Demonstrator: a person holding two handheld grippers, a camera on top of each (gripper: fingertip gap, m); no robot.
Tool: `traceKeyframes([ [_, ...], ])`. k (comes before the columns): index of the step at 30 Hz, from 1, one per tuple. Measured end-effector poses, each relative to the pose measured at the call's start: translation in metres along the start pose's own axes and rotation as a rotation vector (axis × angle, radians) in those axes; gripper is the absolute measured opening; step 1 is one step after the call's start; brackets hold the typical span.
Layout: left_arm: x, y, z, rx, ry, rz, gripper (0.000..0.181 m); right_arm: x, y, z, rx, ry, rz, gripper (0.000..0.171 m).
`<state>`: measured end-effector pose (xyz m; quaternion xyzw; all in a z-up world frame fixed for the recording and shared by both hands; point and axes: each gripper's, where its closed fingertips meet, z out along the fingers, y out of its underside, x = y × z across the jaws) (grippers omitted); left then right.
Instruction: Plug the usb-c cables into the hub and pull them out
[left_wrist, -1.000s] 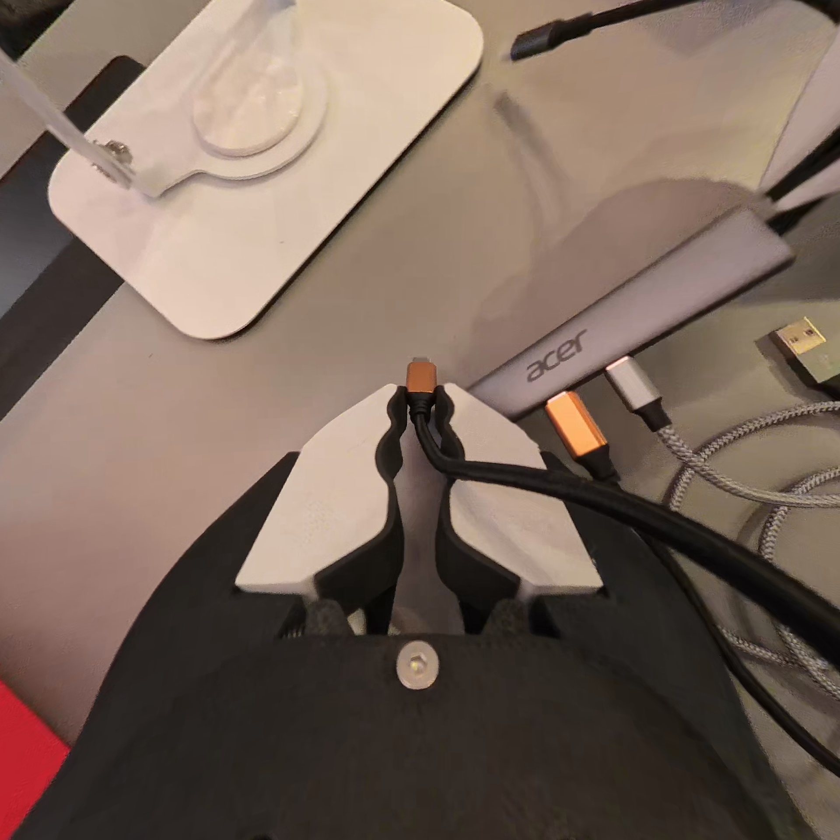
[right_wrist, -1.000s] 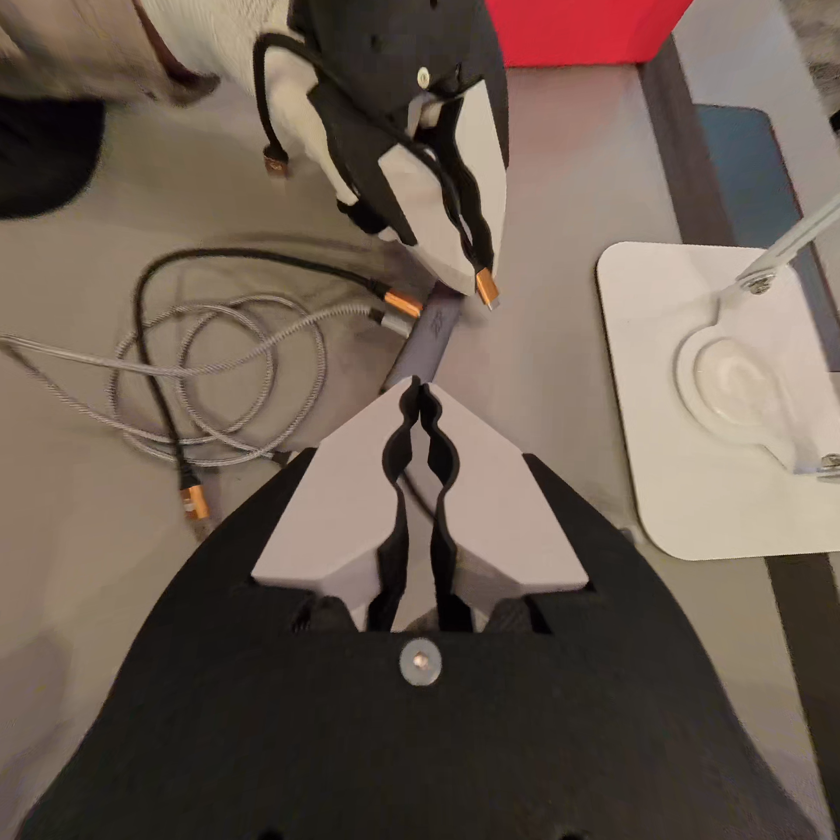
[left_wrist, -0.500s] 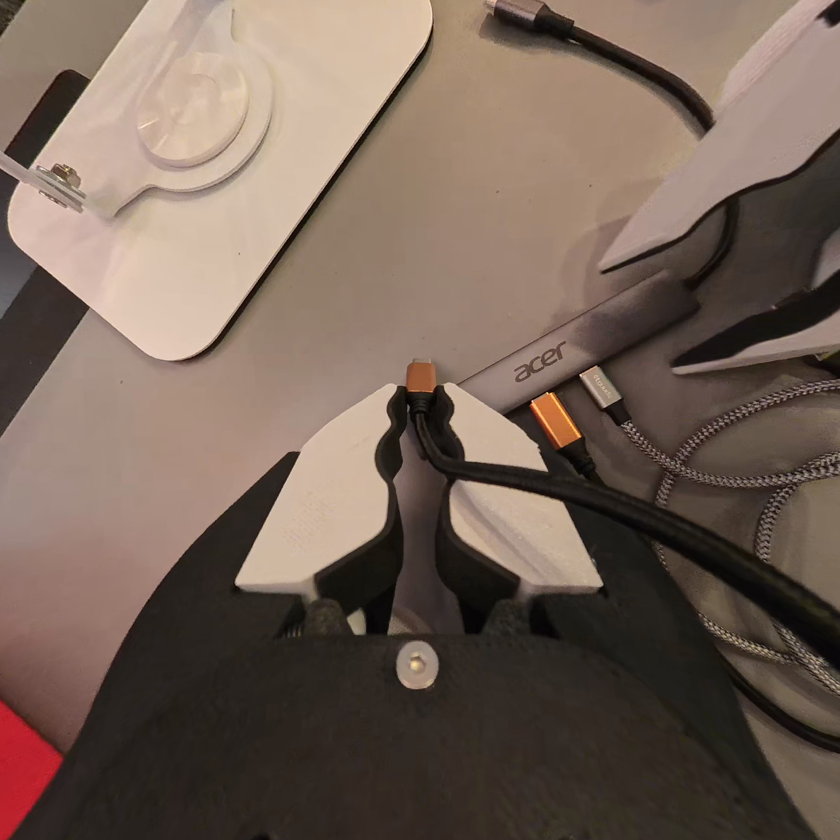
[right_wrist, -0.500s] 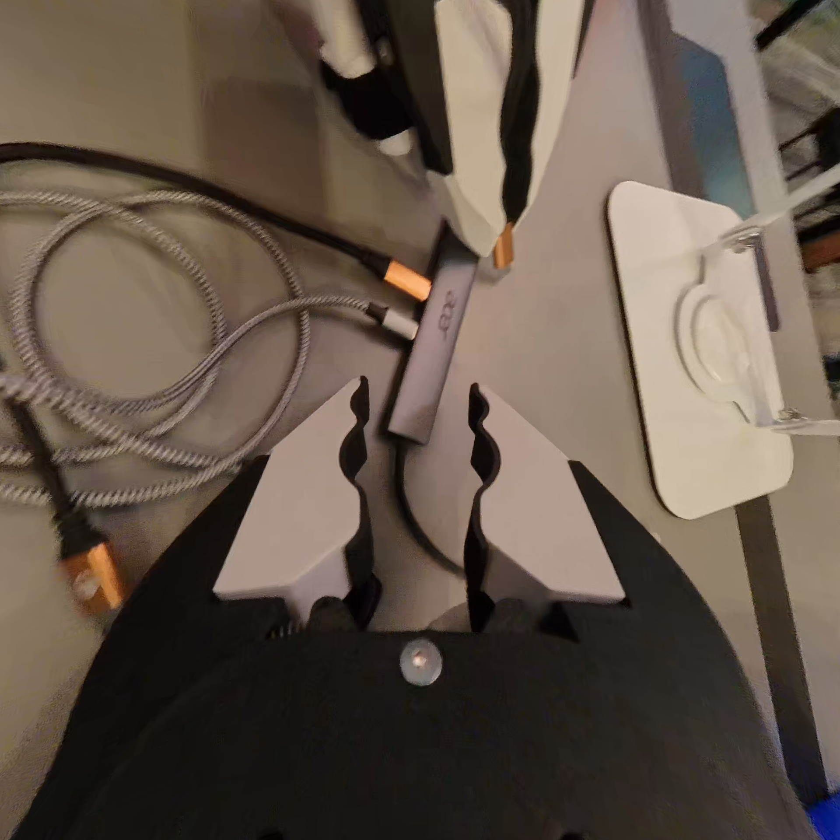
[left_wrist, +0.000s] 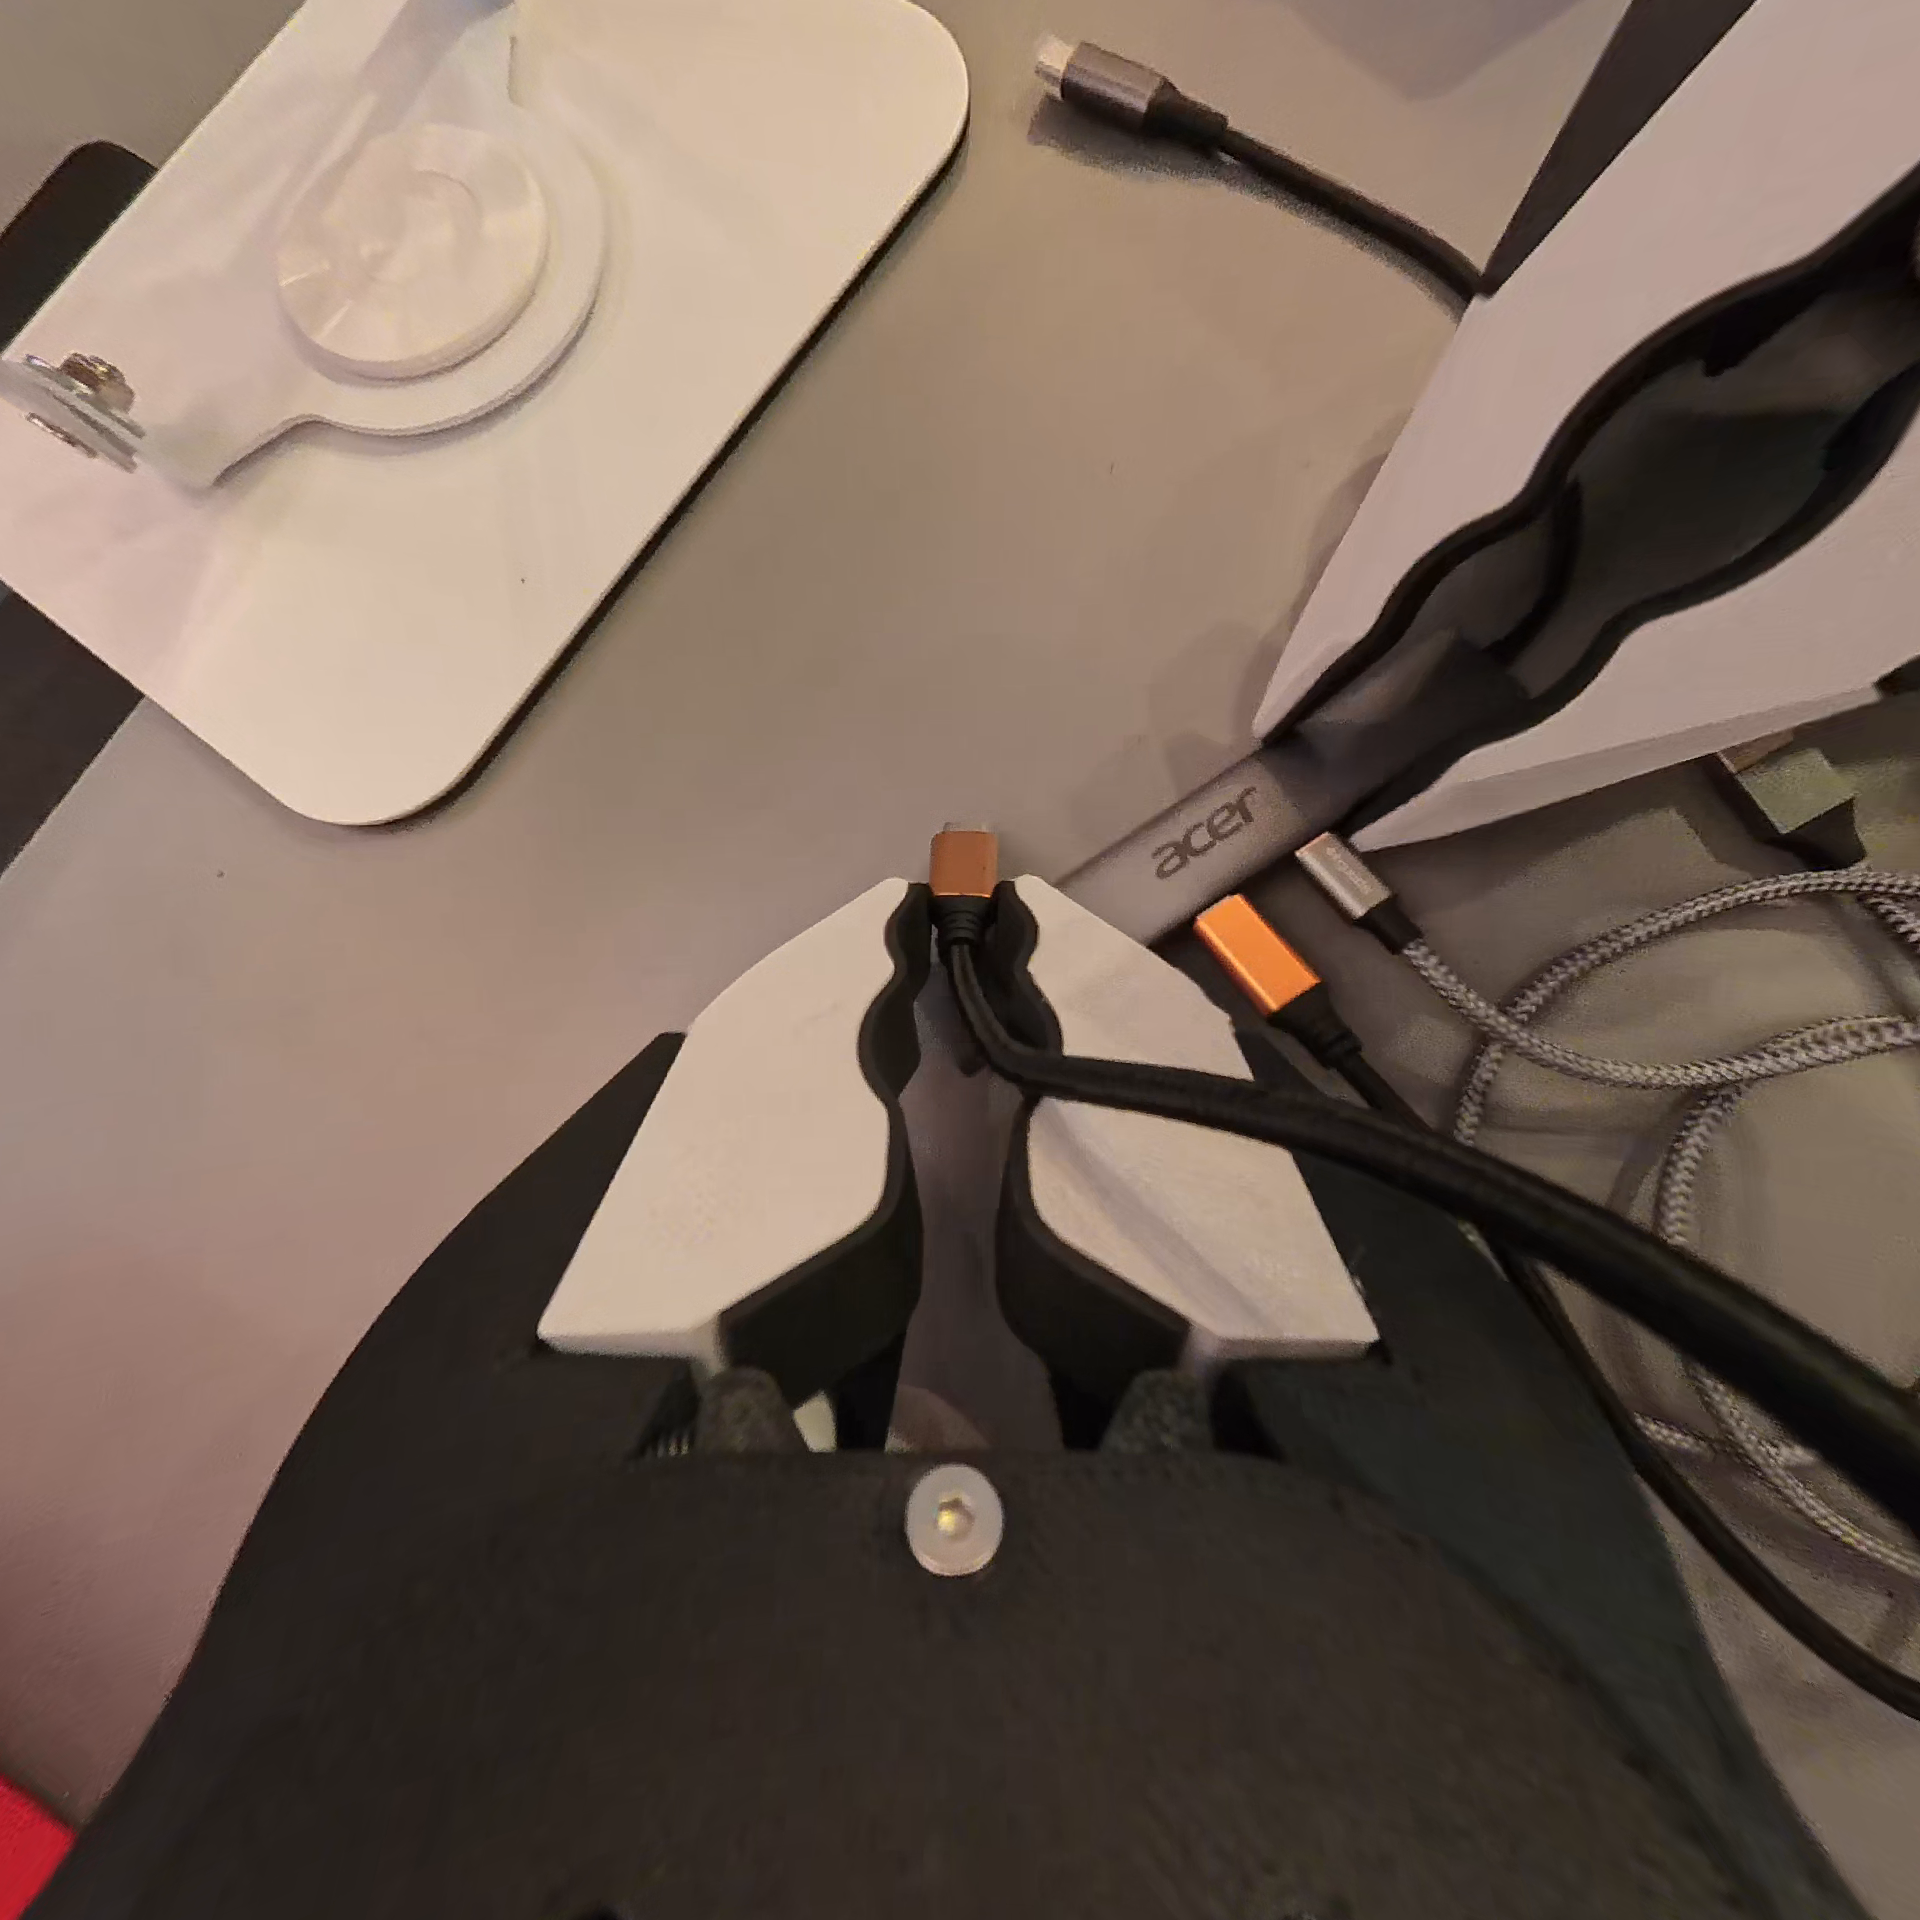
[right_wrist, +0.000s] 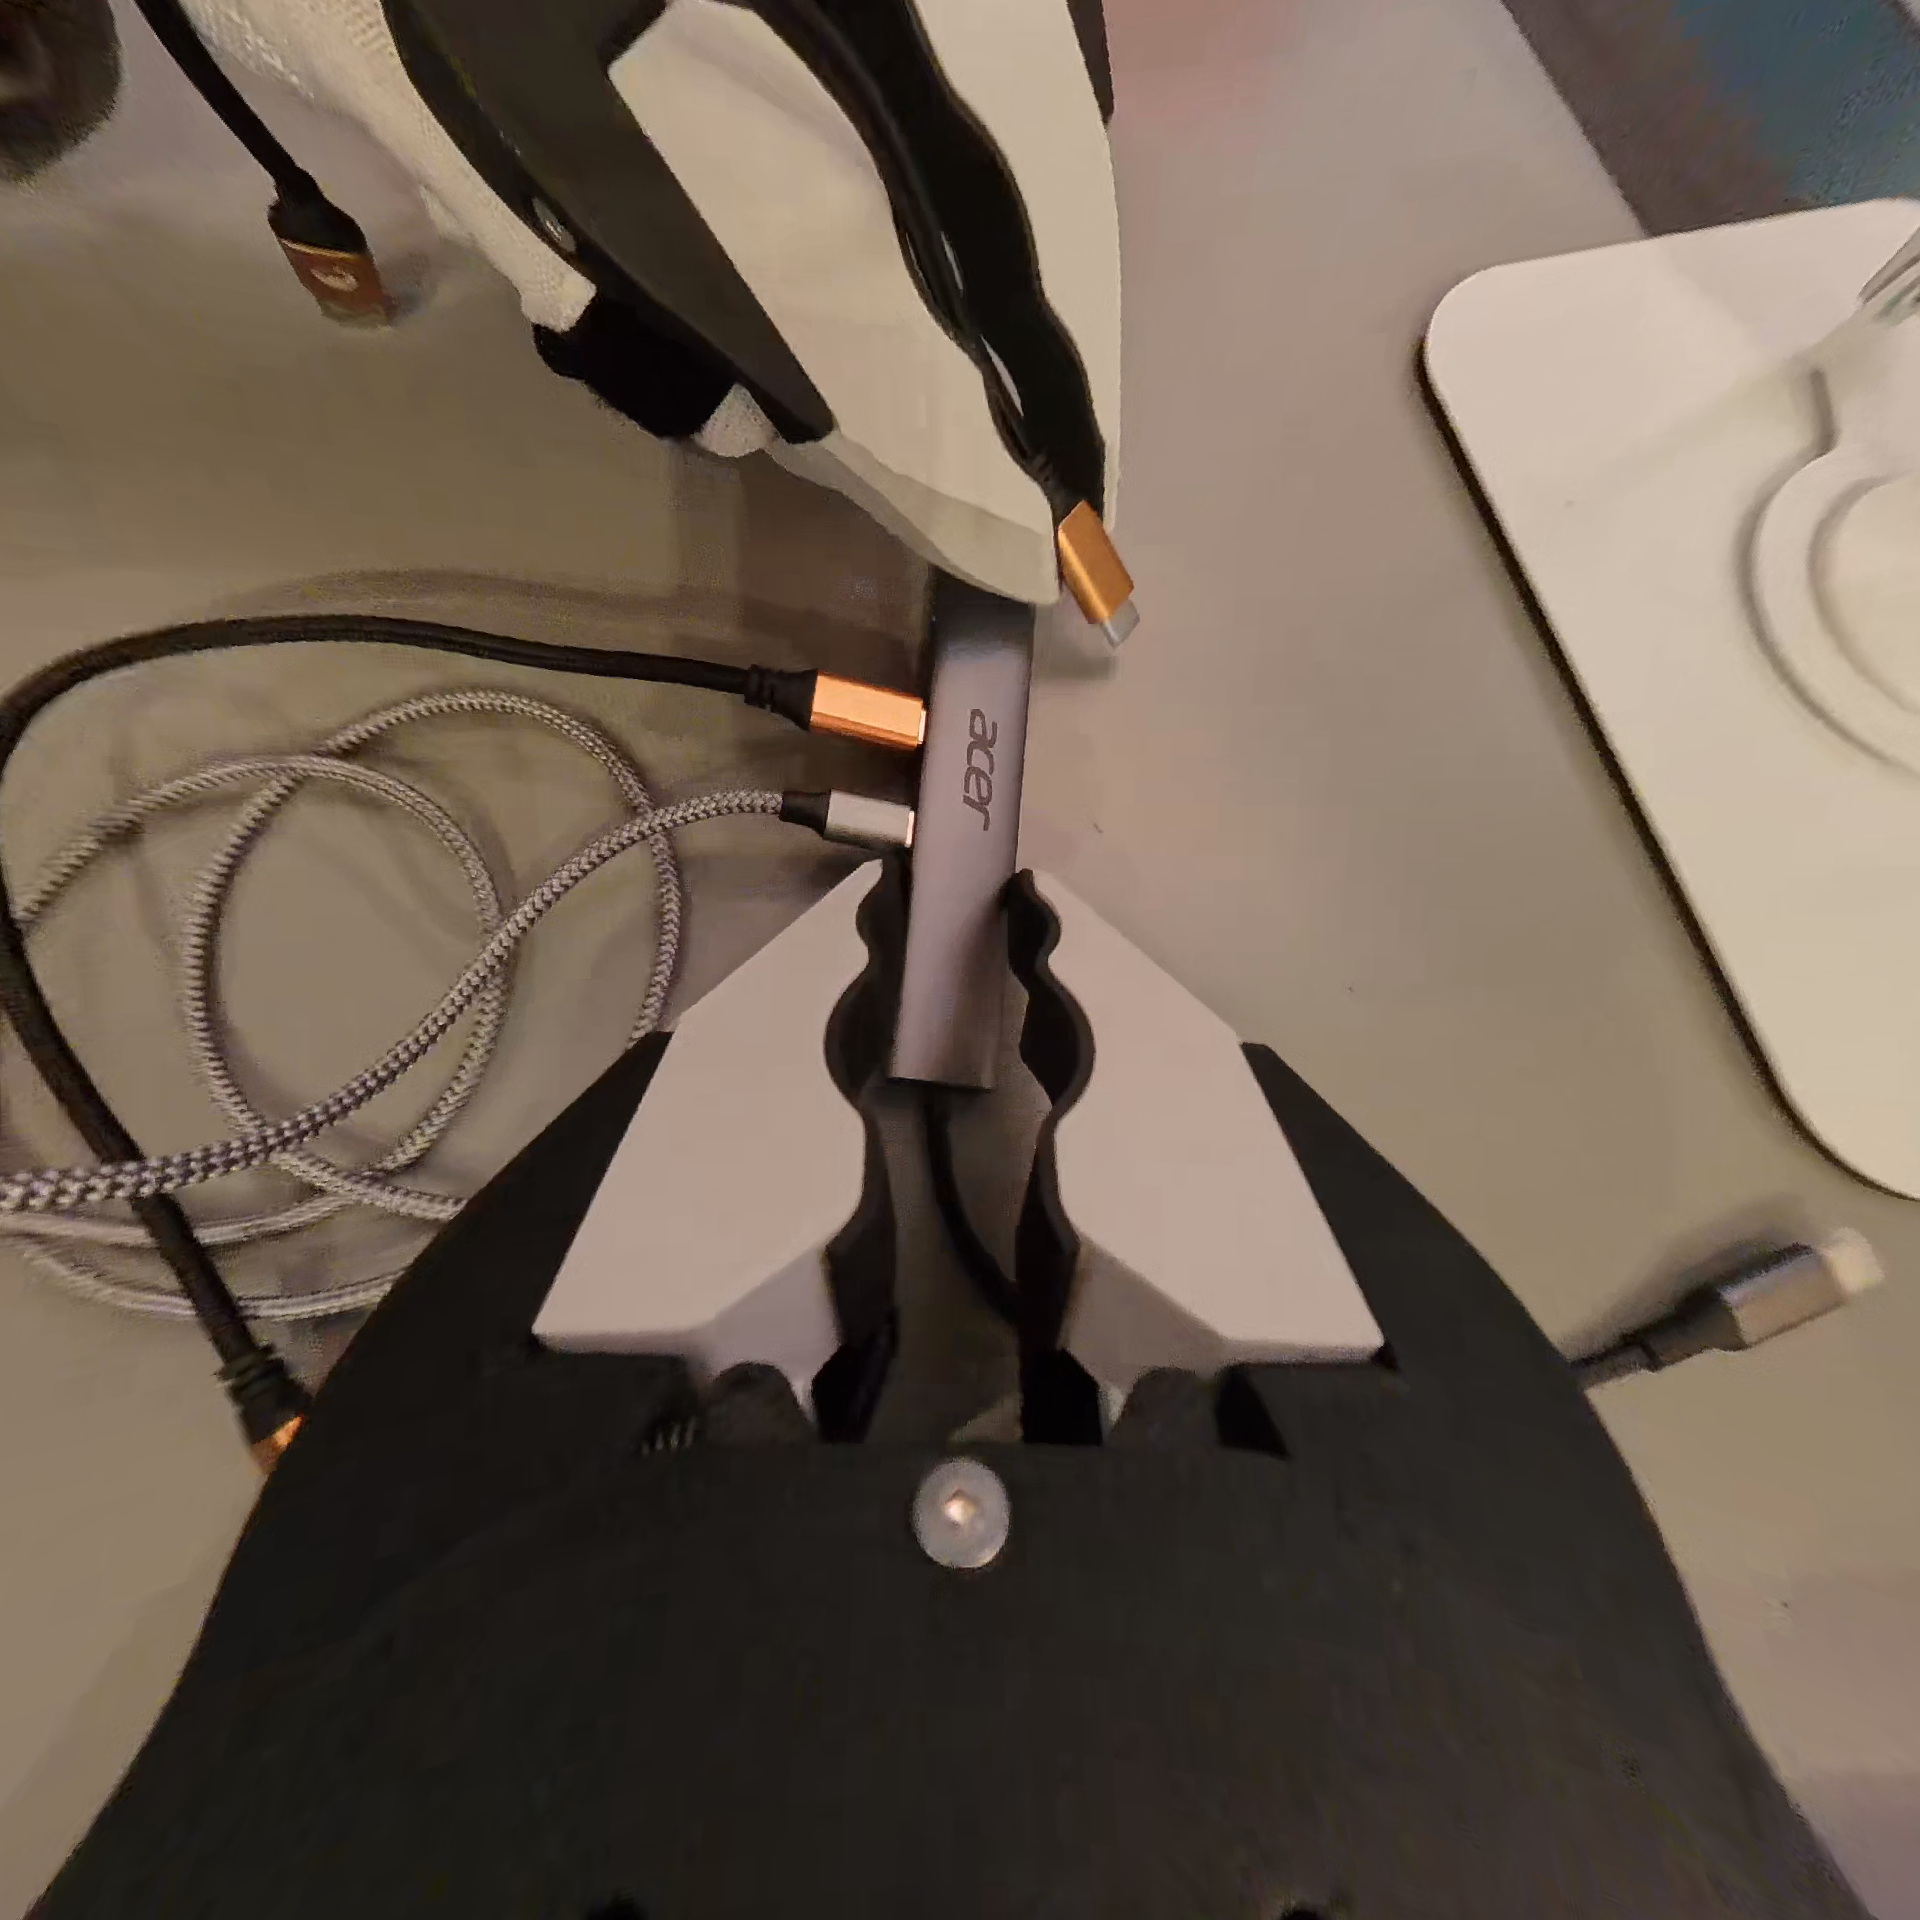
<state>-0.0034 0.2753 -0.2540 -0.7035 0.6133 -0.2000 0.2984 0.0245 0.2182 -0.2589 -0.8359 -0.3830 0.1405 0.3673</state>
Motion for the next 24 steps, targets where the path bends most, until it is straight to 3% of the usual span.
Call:
traceKeyframes([
  [5,-0.001,-0.01,-0.016,0.055,0.015,0.038,0.012,-0.005,-0.003,-0.005,0.024,-0.155,0.177,0.017],
  [12,0.031,0.002,-0.042,0.063,0.004,0.429,0.012,-0.002,-0.006,-0.01,0.053,-0.263,0.301,0.018],
  [16,0.053,0.017,-0.047,0.05,0.079,0.528,0.012,-0.002,-0.006,-0.009,0.049,-0.28,0.323,0.018],
  [21,0.079,0.008,-0.027,0.08,0.108,0.582,0.013,-0.004,-0.004,-0.007,0.028,-0.275,0.292,0.018],
  [24,0.08,-0.002,-0.024,0.156,0.115,0.514,0.012,-0.001,-0.004,-0.009,0.048,-0.233,0.247,0.018],
])
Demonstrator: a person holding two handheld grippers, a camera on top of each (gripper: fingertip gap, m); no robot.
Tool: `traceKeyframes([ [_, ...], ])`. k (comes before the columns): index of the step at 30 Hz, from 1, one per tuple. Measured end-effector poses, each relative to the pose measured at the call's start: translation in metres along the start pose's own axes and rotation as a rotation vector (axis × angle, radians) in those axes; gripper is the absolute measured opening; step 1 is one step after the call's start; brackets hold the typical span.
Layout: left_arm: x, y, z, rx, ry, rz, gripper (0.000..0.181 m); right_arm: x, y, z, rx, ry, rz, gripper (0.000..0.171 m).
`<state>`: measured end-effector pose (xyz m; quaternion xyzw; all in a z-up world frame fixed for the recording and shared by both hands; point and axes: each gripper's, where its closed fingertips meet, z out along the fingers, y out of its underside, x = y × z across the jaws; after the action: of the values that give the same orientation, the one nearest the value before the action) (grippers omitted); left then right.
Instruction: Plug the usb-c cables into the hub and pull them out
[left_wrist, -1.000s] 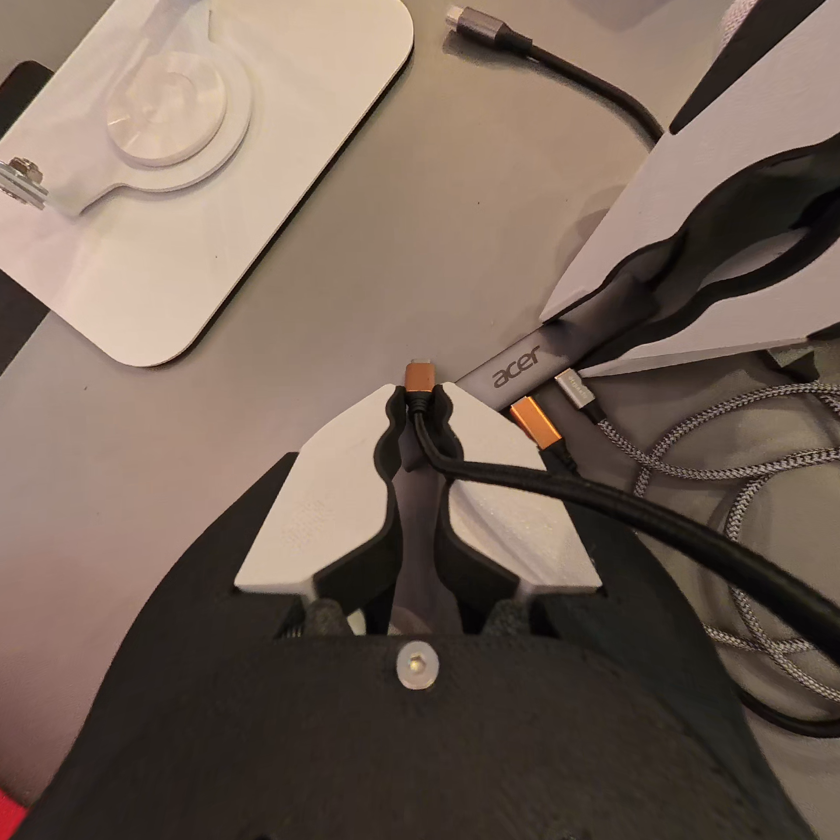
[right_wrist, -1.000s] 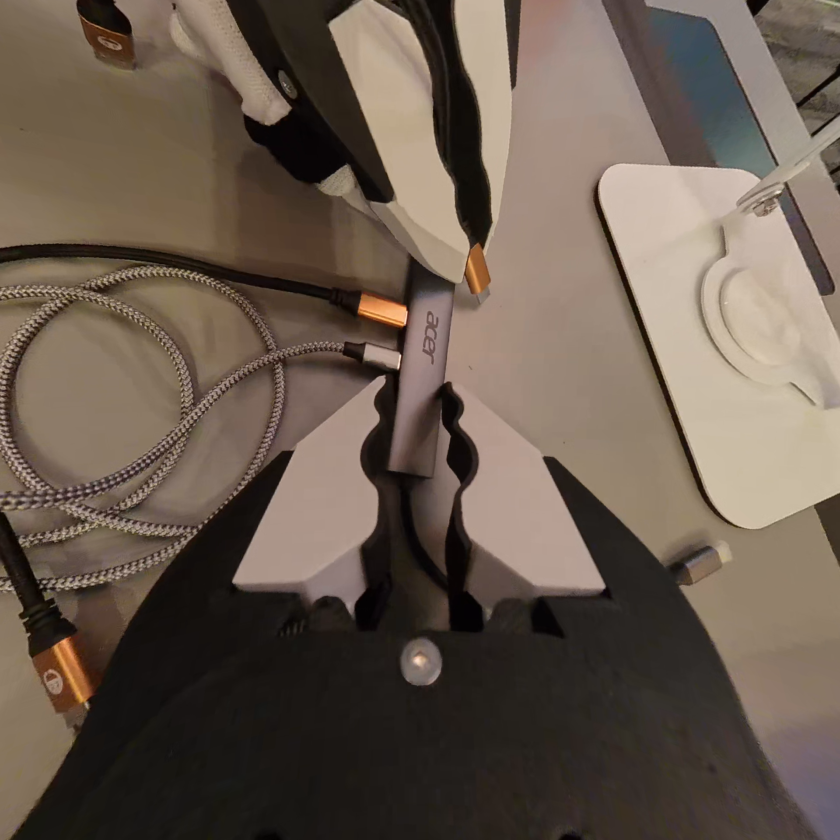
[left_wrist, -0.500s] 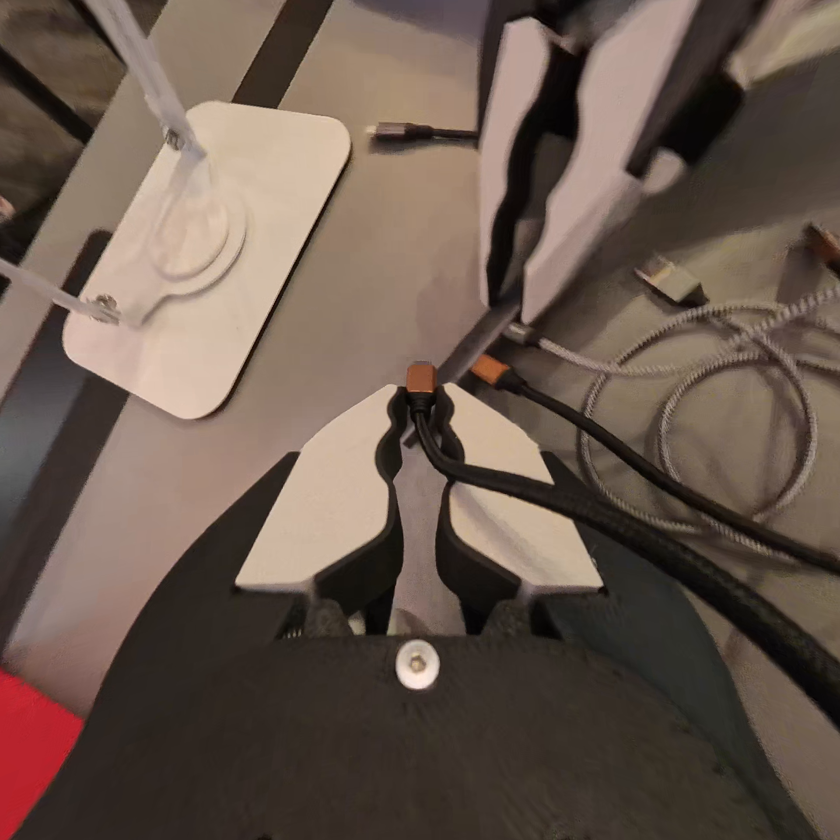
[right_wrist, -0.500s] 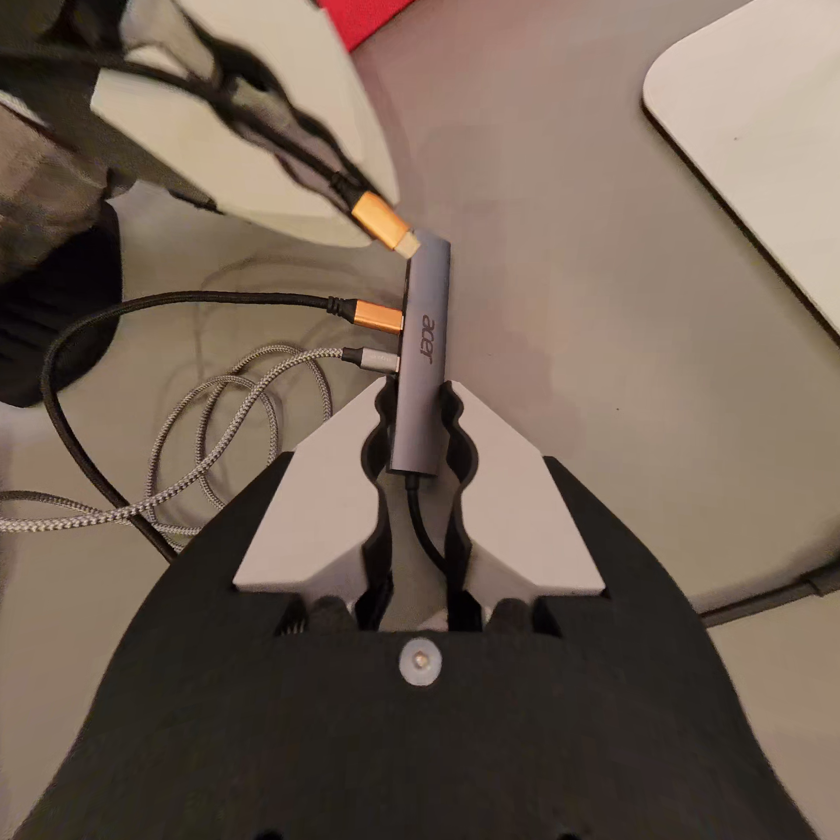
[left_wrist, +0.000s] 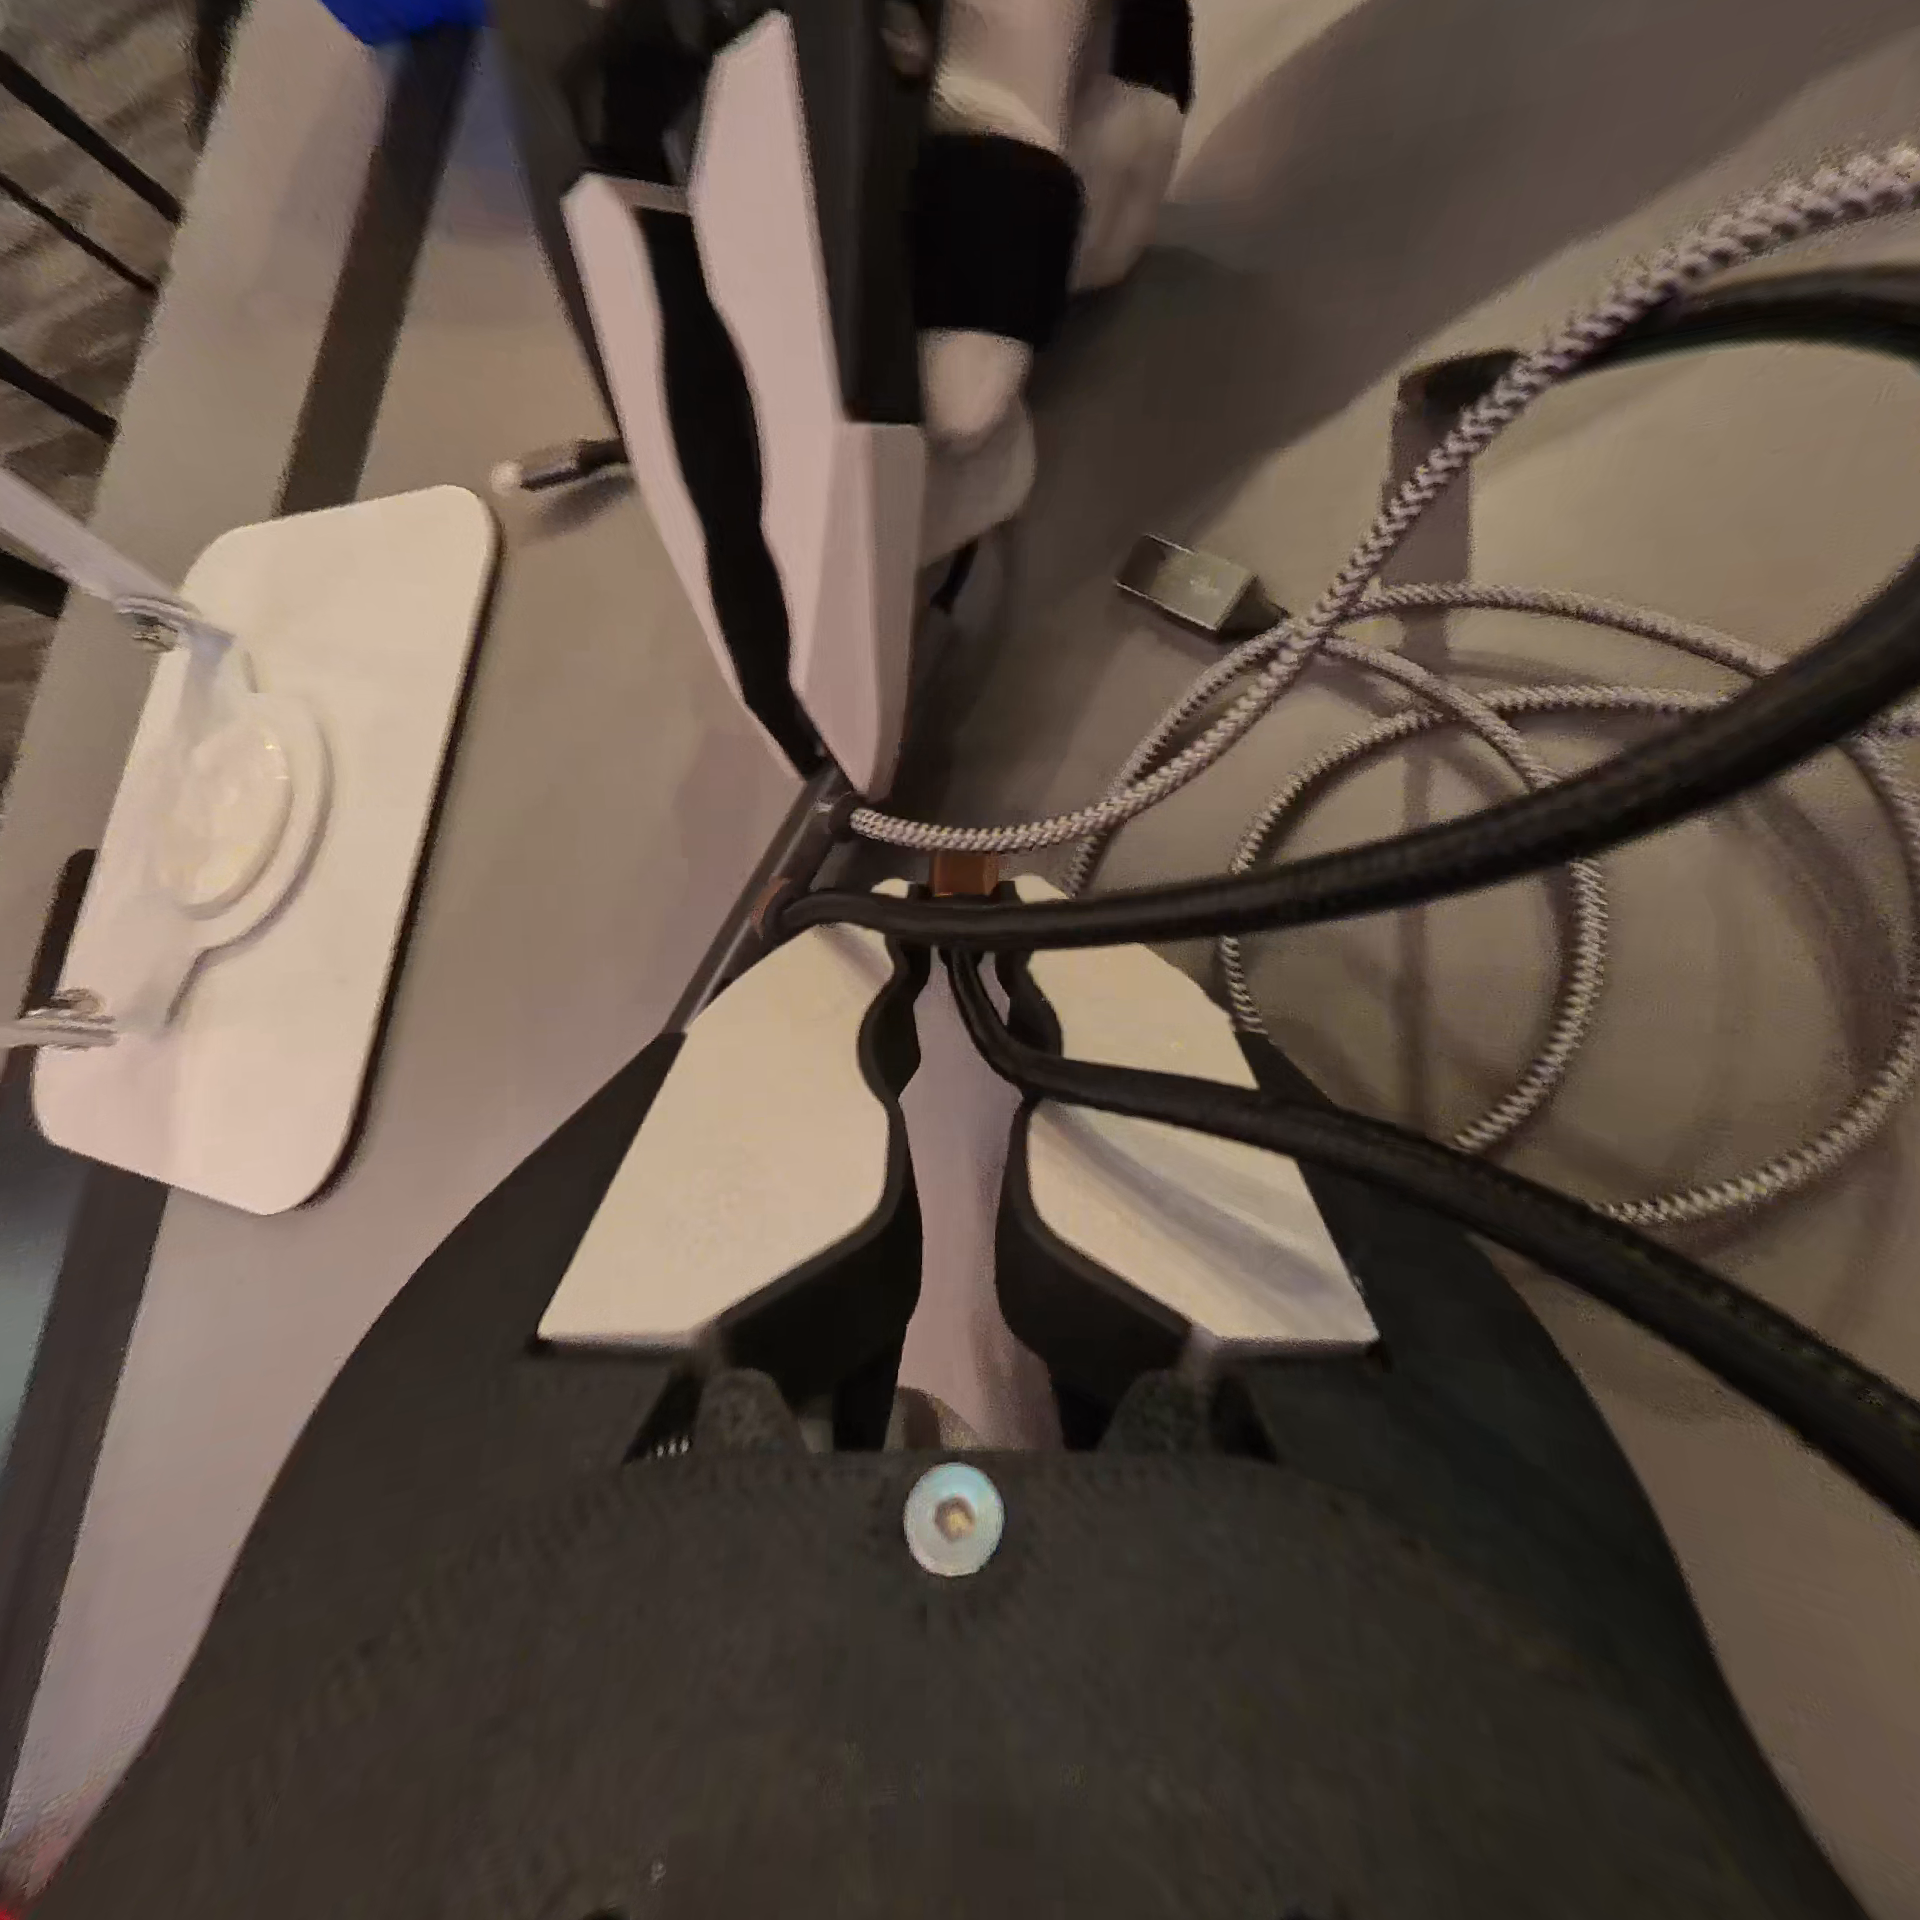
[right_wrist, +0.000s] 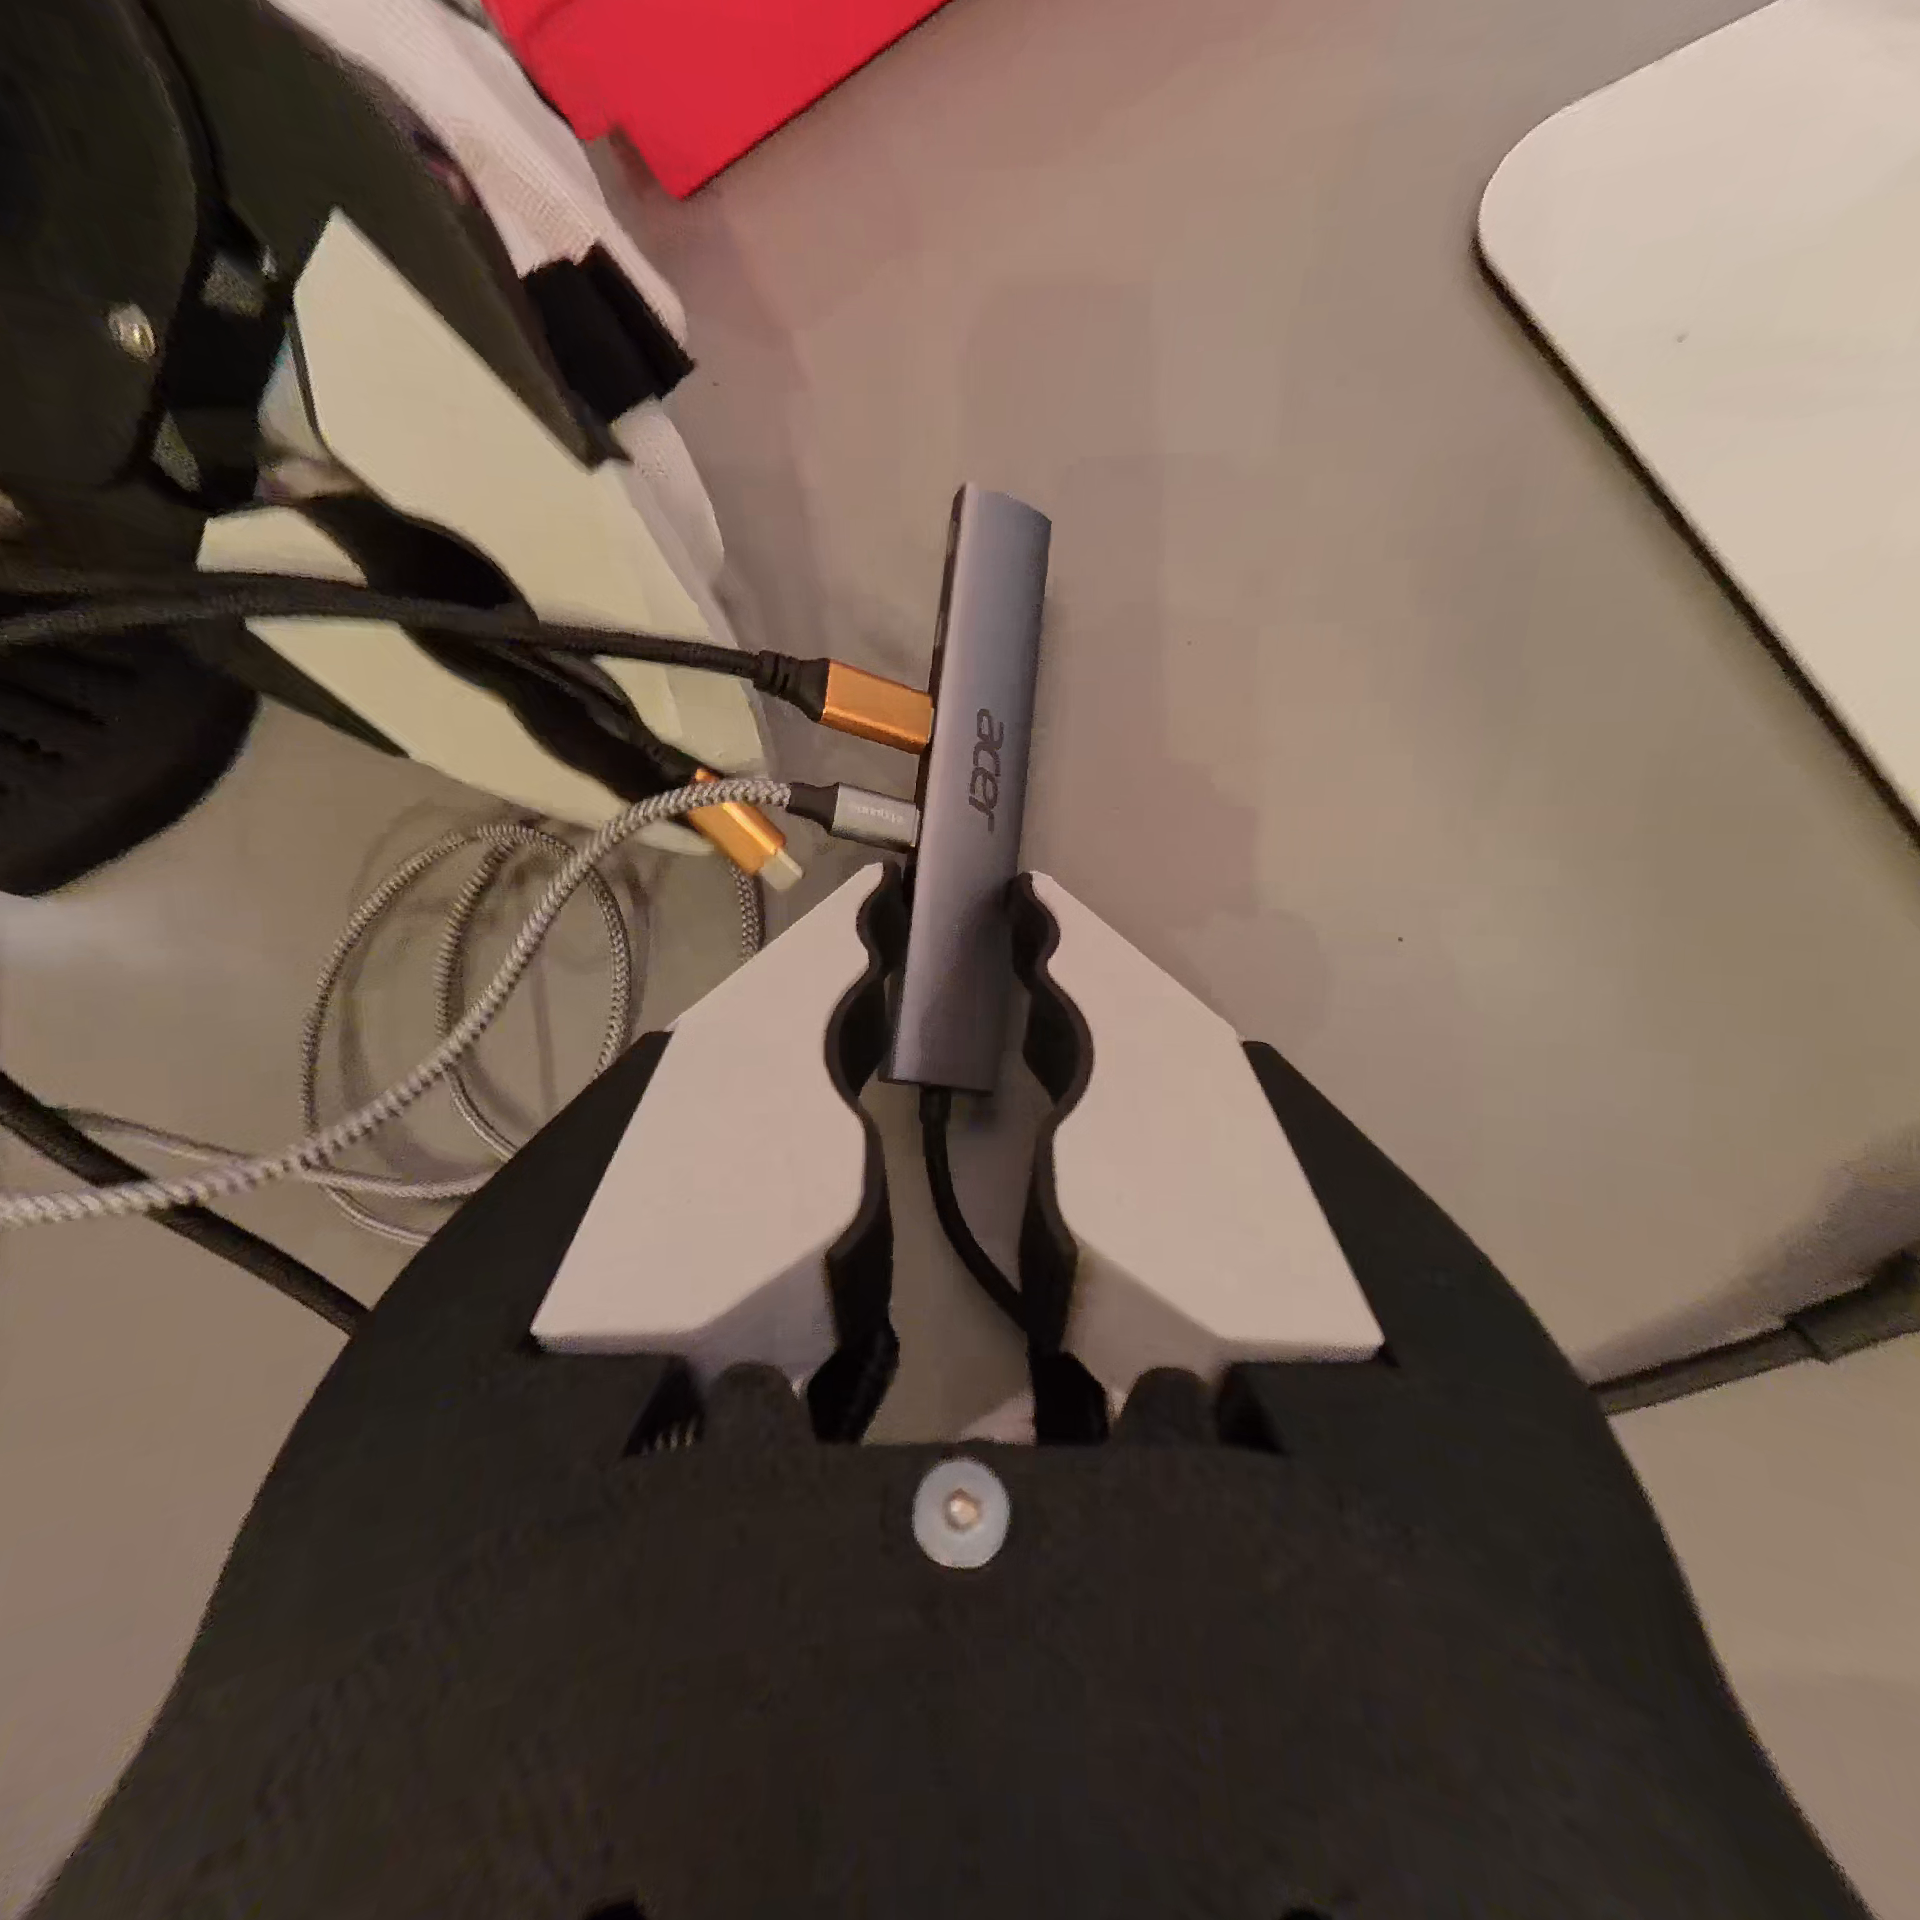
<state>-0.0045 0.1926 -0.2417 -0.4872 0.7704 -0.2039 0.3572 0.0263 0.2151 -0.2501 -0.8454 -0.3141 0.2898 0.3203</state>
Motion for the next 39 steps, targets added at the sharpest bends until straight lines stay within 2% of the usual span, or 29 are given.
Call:
traceKeyframes([
  [2,-0.001,-0.001,0.0,0.027,0.004,-0.031,0.012,0.001,0.003,0.0,-0.014,0.041,-0.082,0.018],
  [6,-0.001,-0.008,0.001,0.1,0.021,-0.09,0.012,-0.001,0.003,-0.001,0.003,0.132,-0.231,0.043],
  [8,-0.002,-0.012,0.002,0.134,0.035,-0.133,0.012,-0.001,0.008,-0.002,-0.015,0.2,-0.348,0.049],
  [14,-0.003,-0.019,0.006,0.173,0.062,-0.178,0.012,0.014,0.014,-0.02,-0.038,0.435,-0.627,0.053],
  [17,0.0,-0.024,0.007,0.182,0.069,-0.177,0.012,0.021,0.008,-0.03,-0.039,0.567,-0.798,0.06],
  [22,-0.002,-0.039,0.003,0.262,0.104,-0.259,0.012,0.014,0.016,-0.044,-0.003,0.57,-0.955,0.069],
  [25,-0.005,-0.045,0.001,0.292,0.117,-0.293,0.012,0.022,0.023,-0.052,-0.003,0.634,-1.044,0.057],
  [30,-0.003,-0.056,0.0,0.328,0.163,-0.328,0.012,0.035,0.016,-0.049,0.024,0.672,-1.131,0.05],
  [33,0.001,-0.06,0.002,0.333,0.184,-0.324,0.012,0.044,0.01,-0.038,0.01,0.705,-1.239,0.032],
  [36,0.002,-0.065,0.0,0.354,0.208,-0.333,0.012,0.051,0.0,-0.03,0.03,0.696,-1.235,0.035],
  [37,0.001,-0.066,0.0,0.354,0.208,-0.332,0.012,0.05,0.001,-0.026,0.02,0.663,-1.239,0.027],
  [38,0.001,-0.067,0.0,0.355,0.212,-0.331,0.012,0.05,0.003,-0.021,-0.002,0.636,-1.25,0.008],
  [39,0.001,-0.068,0.0,0.361,0.214,-0.331,0.012,0.055,0.002,-0.019,-0.004,0.646,-1.227,0.008],
])
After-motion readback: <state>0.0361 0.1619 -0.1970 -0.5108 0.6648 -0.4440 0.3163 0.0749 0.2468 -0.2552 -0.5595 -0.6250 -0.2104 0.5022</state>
